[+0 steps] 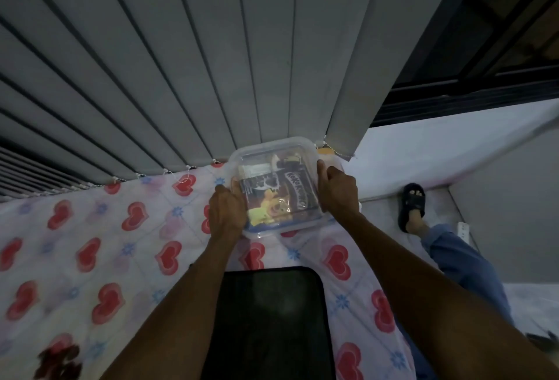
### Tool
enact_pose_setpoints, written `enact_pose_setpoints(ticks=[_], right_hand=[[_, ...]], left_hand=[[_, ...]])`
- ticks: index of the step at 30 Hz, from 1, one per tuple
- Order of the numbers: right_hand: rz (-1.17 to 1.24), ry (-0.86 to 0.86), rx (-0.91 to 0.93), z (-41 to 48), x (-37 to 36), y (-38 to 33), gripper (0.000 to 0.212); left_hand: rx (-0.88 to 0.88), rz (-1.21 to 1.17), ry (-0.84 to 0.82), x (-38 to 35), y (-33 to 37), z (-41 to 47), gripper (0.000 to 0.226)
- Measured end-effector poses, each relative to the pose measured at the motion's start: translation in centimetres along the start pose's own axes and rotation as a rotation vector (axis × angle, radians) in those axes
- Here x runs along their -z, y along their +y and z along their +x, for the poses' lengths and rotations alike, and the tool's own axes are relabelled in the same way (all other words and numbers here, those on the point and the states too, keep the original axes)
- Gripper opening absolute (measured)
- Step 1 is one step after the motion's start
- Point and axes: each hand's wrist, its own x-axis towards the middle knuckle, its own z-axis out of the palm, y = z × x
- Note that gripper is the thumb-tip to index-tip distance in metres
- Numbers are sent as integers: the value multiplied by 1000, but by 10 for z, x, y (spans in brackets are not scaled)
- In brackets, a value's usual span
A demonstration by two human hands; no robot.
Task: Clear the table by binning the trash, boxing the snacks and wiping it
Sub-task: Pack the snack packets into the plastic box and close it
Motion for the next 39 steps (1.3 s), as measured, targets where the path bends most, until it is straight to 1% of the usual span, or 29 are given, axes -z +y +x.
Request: enact_pose_setpoints(ticks=[5, 11, 13, 15, 16, 17, 20, 22, 24, 27, 29, 31, 35, 39], right_hand=[[15, 11, 21, 7, -9, -10, 60], [-21, 13, -20, 14, -16, -10, 56], [-67, 27, -27, 13, -20, -11, 60], [-88, 64, -24, 12, -22, -10, 70], [-85, 79, -21, 11, -23, -10, 72], [-85, 88, -18, 10, -22, -12, 67], [-152, 117, 33, 8, -19, -18, 43], [-221, 128, 108, 5, -15, -22, 35], [-297, 93, 194, 2, -11, -25, 31], [-416, 56, 209, 2, -4, -31, 35], [-486, 68, 240, 2, 2, -35, 34], [-515, 81, 268, -2, 10, -40, 38], [-582, 75, 279, -31, 18, -51, 56], [-656, 74, 298, -79, 15, -68, 55]], left_hand=[[-7, 27, 1, 6, -3, 19, 60], [-33, 121, 25, 0, 3, 30, 58], [-14, 164, 60, -3, 2, 29, 58], [-4, 203, 117, -5, 0, 28, 57], [-19, 212, 148, -5, -1, 27, 56], [-42, 218, 175, -5, -1, 26, 55], [-96, 229, 218, -2, 2, 24, 52], [-132, 253, 224, -1, 4, 24, 49], [-193, 286, 218, 2, 5, 24, 49], [-327, 362, 173, 9, 4, 26, 50], [-399, 402, 129, 16, 3, 26, 51], [-445, 445, 119, 26, 2, 19, 56], [-528, 519, 121, 53, -8, -4, 65], [-597, 591, 106, 82, -28, -29, 62]])
